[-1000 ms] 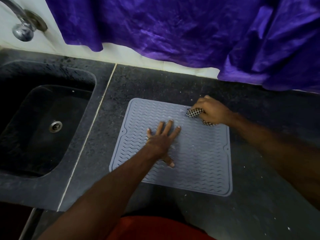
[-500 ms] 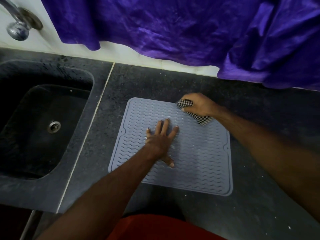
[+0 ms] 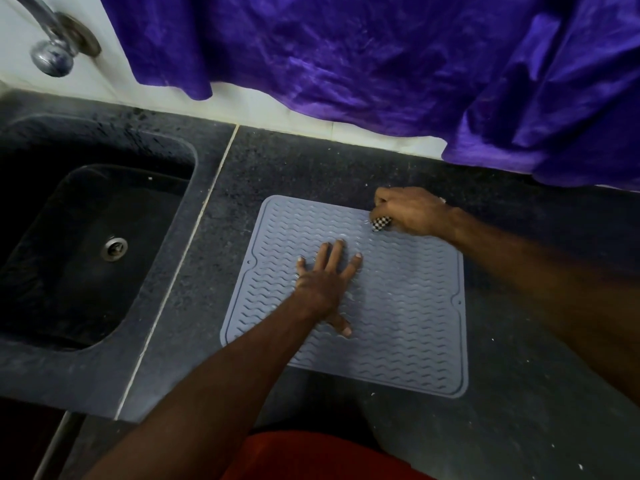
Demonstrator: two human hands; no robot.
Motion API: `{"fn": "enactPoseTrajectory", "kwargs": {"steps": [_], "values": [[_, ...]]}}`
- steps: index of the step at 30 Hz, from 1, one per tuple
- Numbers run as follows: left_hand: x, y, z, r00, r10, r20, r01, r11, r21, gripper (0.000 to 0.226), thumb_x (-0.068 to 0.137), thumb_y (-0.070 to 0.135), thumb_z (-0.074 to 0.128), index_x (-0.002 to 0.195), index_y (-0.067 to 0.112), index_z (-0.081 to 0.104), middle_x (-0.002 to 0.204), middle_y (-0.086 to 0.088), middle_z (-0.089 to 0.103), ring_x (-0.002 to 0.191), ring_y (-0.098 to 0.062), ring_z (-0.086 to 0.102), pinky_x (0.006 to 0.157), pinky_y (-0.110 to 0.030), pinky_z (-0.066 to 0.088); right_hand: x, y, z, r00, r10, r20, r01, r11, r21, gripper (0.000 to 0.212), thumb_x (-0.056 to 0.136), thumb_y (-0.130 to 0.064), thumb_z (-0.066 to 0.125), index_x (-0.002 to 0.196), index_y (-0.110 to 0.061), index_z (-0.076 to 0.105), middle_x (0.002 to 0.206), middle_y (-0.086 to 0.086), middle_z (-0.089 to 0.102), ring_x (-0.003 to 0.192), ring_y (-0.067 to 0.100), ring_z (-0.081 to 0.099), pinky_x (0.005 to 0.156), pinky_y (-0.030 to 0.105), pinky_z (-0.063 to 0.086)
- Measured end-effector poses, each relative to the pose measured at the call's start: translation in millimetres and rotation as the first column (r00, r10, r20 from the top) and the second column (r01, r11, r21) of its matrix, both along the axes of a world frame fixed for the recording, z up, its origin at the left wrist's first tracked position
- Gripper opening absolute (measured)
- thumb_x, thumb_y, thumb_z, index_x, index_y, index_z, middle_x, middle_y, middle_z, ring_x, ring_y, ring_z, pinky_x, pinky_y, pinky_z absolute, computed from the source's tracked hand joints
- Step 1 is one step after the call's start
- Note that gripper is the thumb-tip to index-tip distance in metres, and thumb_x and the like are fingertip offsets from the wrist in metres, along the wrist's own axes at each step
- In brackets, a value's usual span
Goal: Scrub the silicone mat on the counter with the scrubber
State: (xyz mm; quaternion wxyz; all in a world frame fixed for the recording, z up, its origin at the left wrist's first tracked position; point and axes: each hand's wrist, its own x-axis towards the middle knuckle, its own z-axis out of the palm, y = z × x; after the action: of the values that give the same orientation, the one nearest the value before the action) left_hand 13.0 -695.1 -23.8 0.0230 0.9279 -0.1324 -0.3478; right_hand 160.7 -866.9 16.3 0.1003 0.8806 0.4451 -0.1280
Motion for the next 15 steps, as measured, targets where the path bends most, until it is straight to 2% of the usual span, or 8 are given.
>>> {"fn": "enactPoseTrajectory", "kwargs": {"steps": [3,6,10,12,15], "values": [[0,0,0,1.000,0.003,0.002,-0.003,1.000,-0.004,0.144,0.060,0.058,0.084,0.150,0.031,-0.026,0.152,-0.010,-0.041,0.142,-0.035,-0.030,0.113,-0.068,0.001,-8,13,-8,1.000,0.003,-0.029,0.001,0.994,0.111,0.038,0.079,-0.019,0.072,0.115,-0.029,0.063,0.107,-0.003,0.053,0.090,0.013,0.050,0.073,0.033,0.049],[0,0,0,1.000,-0.004,0.009,0.004,1.000,0.005,0.144,0.060,0.059,0.083,0.150,0.030,-0.025,0.152,-0.011,-0.040,0.142,-0.035,-0.030,0.113,-0.069,0.002,-11,15,-15,0.995,-0.016,-0.094,0.030,0.989,0.146,0.033,0.083,-0.019,0.068,0.114,-0.030,0.064,0.108,-0.004,0.054,0.090,0.012,0.049,0.073,0.029,0.047],[1,0,0,1.000,-0.005,0.003,0.005,1.000,0.008,0.144,0.060,0.059,0.083,0.150,0.030,-0.025,0.152,-0.010,-0.040,0.143,-0.035,-0.029,0.113,-0.068,0.003,0,-2,-10,0.997,-0.020,-0.070,0.024,0.998,0.062,0.031,0.082,-0.022,0.069,0.111,-0.029,0.064,0.105,-0.003,0.054,0.088,0.013,0.049,0.069,0.027,0.039],[1,0,-1,1.000,-0.005,0.000,0.005,1.000,0.010,0.145,0.059,0.059,0.084,0.150,0.031,-0.025,0.152,-0.010,-0.040,0.143,-0.035,-0.029,0.113,-0.069,0.004,5,-9,-9,0.997,-0.033,-0.075,0.036,0.999,0.035,0.026,0.082,-0.023,0.069,0.107,-0.029,0.065,0.103,-0.003,0.054,0.088,0.013,0.051,0.071,0.028,0.044],[0,0,-1,1.000,-0.009,0.006,0.009,1.000,0.006,0.144,0.059,0.060,0.083,0.151,0.030,-0.025,0.152,-0.010,-0.040,0.143,-0.036,-0.029,0.113,-0.069,0.004,10,-4,-8,0.949,-0.177,-0.262,0.223,0.962,0.158,0.018,0.088,-0.023,0.063,0.106,-0.021,0.065,0.102,-0.001,0.058,0.090,0.015,0.057,0.078,0.031,0.048]]}}
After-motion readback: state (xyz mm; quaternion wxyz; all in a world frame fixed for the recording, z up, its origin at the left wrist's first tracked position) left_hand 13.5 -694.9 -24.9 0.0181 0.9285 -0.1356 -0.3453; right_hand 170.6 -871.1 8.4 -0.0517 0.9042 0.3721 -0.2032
